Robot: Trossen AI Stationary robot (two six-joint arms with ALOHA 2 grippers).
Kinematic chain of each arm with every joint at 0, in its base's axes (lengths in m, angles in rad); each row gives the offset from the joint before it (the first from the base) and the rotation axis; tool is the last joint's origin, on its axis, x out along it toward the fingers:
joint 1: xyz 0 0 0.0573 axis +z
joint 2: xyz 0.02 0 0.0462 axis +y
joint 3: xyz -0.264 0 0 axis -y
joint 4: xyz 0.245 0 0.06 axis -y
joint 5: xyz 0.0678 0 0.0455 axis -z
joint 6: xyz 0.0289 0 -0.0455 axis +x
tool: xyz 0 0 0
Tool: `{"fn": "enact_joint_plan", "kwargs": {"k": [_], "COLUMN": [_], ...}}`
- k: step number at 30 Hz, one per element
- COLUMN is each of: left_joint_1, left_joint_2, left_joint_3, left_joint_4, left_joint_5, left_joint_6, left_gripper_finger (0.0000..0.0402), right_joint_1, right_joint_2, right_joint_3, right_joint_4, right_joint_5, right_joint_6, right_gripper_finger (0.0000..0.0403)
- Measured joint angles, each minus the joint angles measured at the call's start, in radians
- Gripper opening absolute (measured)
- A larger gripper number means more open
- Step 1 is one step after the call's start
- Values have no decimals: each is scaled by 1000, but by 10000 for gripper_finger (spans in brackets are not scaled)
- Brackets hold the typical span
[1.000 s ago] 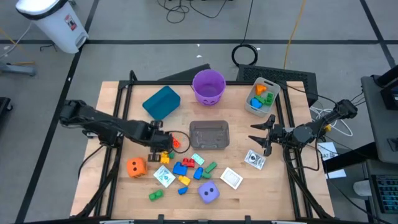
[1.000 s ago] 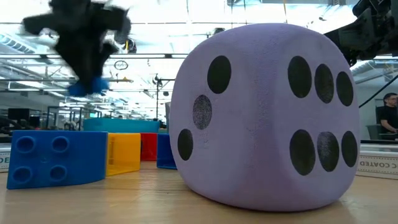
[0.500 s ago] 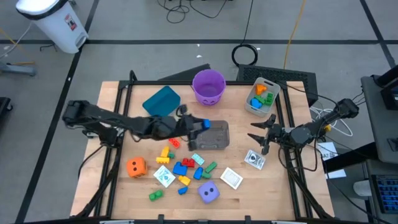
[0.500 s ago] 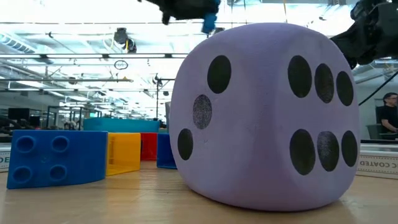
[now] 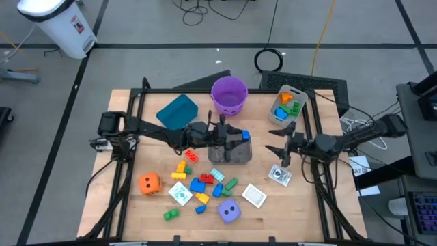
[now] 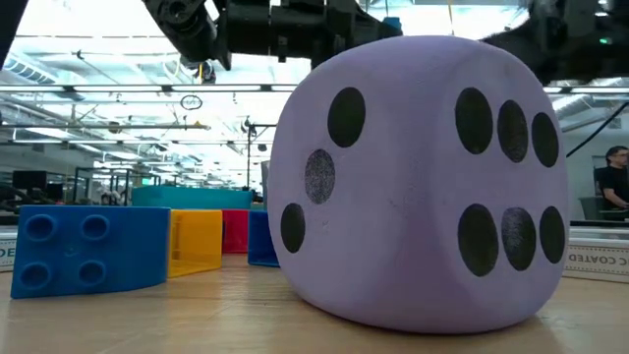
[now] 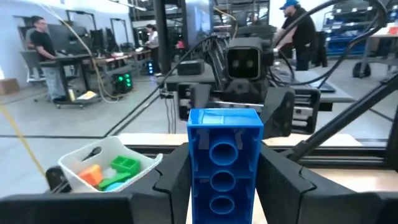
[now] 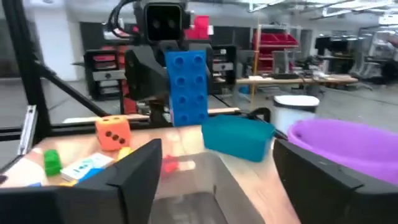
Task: Pick & Place Toys
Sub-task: Put the dark blue game piece into the white bin
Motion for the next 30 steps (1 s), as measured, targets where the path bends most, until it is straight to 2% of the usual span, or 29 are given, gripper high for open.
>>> {"fn": "enact_joint_plan", "kwargs": {"k": [3, 6, 9, 11, 16, 19, 23, 30], "left_joint_1": [0, -3, -12, -20, -31, -30, -21, -19], "left_joint_2": [0, 0, 0, 0, 0, 0, 0, 0], "left_joint_3": [6, 6, 6, 6, 6, 6, 6, 6], "left_joint_4": [1, -4, -8, -15, -15, -24, -26, -47], "left_joint_5": [18, 62, 76, 76, 77, 67, 22, 44], "left_joint_6": [9, 2, 1, 13, 28, 36, 39, 24], "left_gripper_finger": [152, 153, 153, 153, 153, 154, 154, 154], "right_joint_1": [-102, -182, -226, -232, -222, -223, -223, -223], "right_joint_2": [92, 191, 270, 317, 425, 480, 531, 612], "right_joint_3": [41, 72, 87, 87, 87, 91, 131, 191], "right_joint_4": [-8, -1, 81, 135, 276, 349, 354, 370], "right_joint_5": [-98, -212, -360, -412, -419, -482, -520, -516], "right_joint_6": [-7, 63, 122, 136, 99, 68, 30, -9], "right_gripper_finger": [309, 318, 320, 319, 320, 320, 322, 322]}}
